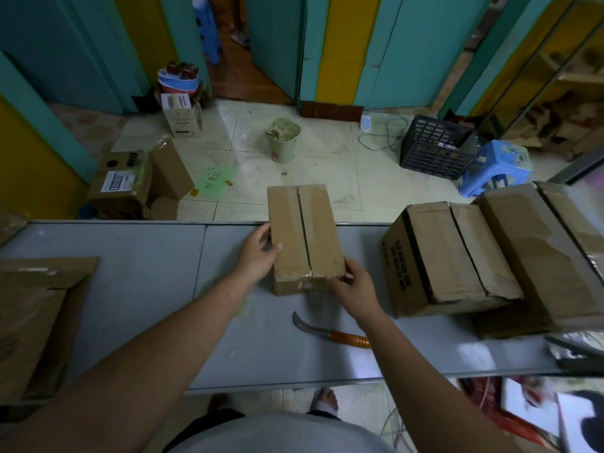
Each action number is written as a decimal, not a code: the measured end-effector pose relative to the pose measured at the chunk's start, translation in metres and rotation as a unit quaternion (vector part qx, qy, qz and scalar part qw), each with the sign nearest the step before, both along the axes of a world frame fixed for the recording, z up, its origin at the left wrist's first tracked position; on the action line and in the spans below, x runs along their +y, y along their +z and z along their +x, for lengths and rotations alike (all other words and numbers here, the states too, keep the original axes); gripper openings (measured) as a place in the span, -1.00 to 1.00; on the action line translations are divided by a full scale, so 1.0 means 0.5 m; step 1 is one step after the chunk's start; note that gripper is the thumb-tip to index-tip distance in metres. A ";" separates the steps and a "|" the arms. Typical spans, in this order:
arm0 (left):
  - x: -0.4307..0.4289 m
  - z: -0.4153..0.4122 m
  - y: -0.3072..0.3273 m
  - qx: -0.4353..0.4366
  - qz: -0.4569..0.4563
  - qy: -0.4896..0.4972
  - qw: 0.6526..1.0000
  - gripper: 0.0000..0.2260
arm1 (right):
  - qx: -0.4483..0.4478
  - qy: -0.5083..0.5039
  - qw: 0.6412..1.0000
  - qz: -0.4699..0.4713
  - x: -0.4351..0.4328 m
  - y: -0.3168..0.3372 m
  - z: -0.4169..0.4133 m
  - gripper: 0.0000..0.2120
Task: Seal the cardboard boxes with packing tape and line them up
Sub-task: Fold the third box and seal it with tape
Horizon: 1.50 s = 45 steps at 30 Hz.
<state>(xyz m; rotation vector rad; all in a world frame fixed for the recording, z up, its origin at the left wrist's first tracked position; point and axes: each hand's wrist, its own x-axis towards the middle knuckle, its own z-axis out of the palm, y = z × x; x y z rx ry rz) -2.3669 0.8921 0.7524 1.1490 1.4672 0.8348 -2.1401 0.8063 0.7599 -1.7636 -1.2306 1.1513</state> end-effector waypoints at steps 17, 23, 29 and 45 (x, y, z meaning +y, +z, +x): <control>-0.204 -0.188 -0.065 0.449 0.014 -0.145 0.882 -0.37 | -0.055 -0.092 0.988 0.112 -0.069 -0.010 -0.007 -0.74; -0.228 -0.208 -0.050 0.482 0.084 -0.143 0.860 -0.47 | -0.119 -0.032 0.964 0.234 -0.061 0.048 -0.037 -0.71; -0.233 -0.196 0.081 0.377 0.188 -0.227 0.878 -0.78 | -0.102 0.194 0.956 0.196 -0.031 0.116 -0.104 -0.74; -0.178 -0.101 0.220 0.295 0.195 -0.316 0.880 -0.69 | -0.035 0.200 0.954 0.219 -0.014 0.188 -0.109 -0.87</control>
